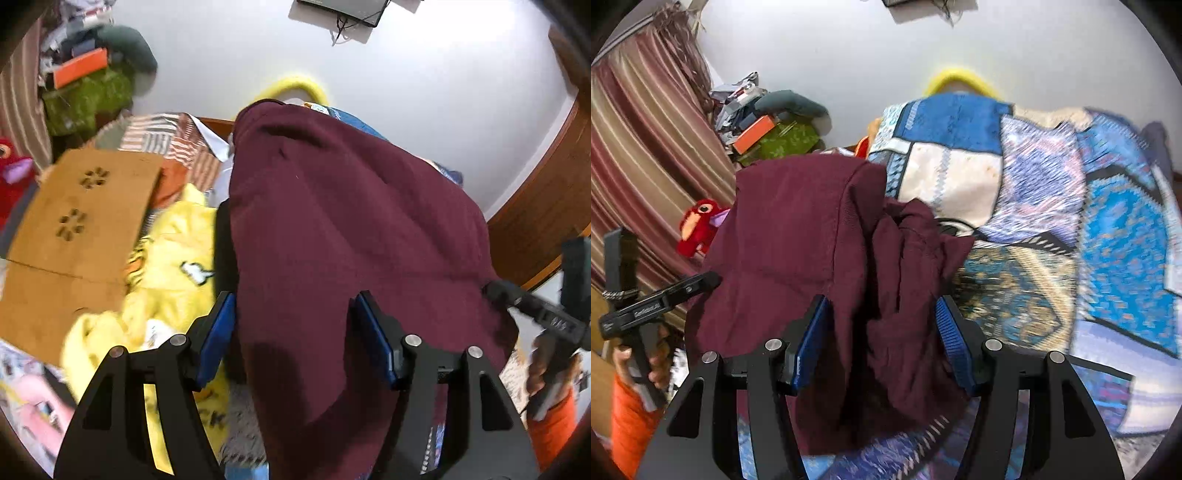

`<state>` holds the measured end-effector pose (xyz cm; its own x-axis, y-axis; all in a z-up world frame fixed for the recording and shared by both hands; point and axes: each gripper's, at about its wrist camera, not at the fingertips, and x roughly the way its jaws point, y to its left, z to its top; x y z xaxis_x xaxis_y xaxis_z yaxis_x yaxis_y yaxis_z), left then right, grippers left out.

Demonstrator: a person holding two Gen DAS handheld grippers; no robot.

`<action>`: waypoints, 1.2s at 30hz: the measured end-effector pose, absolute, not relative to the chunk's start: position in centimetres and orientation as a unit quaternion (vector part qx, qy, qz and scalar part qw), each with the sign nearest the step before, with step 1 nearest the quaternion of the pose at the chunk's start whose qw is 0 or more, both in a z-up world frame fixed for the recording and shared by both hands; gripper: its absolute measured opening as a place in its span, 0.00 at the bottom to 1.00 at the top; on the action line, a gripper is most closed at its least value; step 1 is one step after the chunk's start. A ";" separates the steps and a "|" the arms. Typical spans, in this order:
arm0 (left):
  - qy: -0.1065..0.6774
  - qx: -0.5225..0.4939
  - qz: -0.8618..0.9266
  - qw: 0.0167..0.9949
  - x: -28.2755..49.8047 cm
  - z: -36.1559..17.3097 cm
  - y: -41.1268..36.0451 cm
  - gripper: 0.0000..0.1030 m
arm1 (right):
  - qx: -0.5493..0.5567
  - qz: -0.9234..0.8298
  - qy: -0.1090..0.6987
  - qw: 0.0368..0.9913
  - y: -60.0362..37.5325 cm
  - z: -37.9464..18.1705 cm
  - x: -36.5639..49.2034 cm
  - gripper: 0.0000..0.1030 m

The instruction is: Fold large clothes

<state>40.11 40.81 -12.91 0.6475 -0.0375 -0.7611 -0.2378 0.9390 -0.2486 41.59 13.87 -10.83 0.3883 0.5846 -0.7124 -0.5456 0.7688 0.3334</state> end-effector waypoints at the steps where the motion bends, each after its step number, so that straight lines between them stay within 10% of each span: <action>1: 0.415 -0.159 0.060 0.894 39.4 -12.7 40.5 0.64 | 0.020 0.334 0.429 0.839 13.3 -10.1 40.8 0.55; 32: 0.038 0.031 0.113 0.992 3.7 7.0 15.2 0.64 | -0.005 0.367 0.058 0.929 3.7 7.3 8.4 0.55; 36: 0.007 0.041 0.143 0.989 0.9 6.5 13.4 0.85 | 0.000 0.351 0.050 0.935 3.3 6.5 7.5 0.56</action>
<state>0.87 13.40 6.54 0.9589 0.2838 -0.0026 -0.2827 0.9556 0.0830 7.53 3.30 6.49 0.7491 0.6558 -0.0940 -0.6558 0.7541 0.0355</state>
